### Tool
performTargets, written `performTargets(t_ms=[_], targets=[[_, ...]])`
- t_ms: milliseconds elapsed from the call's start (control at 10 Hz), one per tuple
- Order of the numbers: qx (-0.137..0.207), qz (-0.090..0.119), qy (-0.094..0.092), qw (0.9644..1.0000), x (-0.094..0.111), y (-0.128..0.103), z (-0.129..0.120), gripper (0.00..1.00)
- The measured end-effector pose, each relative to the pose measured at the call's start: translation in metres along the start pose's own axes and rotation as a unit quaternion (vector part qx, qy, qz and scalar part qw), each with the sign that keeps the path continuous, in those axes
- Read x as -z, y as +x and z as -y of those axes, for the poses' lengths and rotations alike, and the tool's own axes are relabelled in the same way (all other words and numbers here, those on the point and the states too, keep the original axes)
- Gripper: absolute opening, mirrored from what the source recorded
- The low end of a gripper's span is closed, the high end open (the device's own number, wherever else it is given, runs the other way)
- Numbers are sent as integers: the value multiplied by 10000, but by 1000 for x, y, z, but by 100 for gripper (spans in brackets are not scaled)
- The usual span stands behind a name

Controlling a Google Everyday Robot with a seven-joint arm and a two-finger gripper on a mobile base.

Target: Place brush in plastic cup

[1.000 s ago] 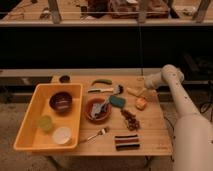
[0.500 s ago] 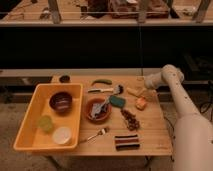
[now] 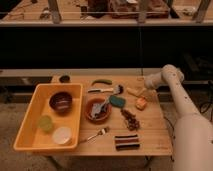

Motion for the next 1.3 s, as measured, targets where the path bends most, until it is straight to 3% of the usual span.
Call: performTargets(t_ms=[600, 900, 1300], targets=[[14, 4, -12, 10000, 0, -1, 0, 69], [168, 145, -155, 9996, -4, -22, 6, 69], [173, 130, -147, 9997, -3, -20, 6, 69]])
